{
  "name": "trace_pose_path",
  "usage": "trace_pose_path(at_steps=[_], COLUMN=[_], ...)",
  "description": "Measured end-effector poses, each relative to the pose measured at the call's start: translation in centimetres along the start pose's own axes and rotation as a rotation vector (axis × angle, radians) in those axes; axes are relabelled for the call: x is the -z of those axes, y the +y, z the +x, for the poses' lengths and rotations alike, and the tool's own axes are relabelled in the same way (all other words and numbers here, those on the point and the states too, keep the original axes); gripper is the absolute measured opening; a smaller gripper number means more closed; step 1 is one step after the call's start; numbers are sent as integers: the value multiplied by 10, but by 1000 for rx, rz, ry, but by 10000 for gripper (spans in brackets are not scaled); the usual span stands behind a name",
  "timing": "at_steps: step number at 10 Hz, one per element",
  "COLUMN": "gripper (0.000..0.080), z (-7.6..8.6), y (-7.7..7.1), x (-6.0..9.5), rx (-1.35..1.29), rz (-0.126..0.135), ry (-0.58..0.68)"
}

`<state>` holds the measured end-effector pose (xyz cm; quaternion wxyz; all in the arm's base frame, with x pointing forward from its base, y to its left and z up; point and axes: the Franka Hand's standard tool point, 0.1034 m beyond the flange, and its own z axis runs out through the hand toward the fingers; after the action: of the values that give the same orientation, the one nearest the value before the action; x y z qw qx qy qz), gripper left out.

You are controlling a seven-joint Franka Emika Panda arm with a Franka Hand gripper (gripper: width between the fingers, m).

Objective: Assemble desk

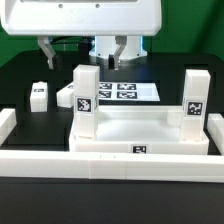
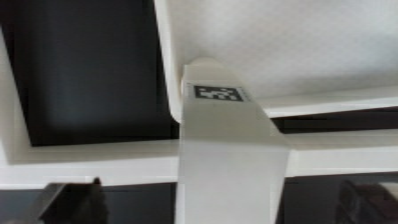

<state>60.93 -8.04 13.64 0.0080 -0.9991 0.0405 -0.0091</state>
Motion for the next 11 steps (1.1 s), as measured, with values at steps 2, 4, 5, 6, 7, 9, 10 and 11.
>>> trace_pose_path(at_steps=[2, 4, 5, 6, 7, 9, 10, 11], gripper=[649, 649, 649, 649, 649, 524, 388, 388], z=[0, -1, -1, -1, -2, -2, -2, -2], y=[1, 5, 4, 4, 5, 4, 3, 2], x=[-1, -8, -9, -11, -13, -13, -13, -13], rx=[1, 10, 11, 11, 11, 11, 14, 14], rz=[-1, -4, -5, -6, -6, -6, -6, -6], ry=[0, -2, -2, -3, -5, -6, -6, -6])
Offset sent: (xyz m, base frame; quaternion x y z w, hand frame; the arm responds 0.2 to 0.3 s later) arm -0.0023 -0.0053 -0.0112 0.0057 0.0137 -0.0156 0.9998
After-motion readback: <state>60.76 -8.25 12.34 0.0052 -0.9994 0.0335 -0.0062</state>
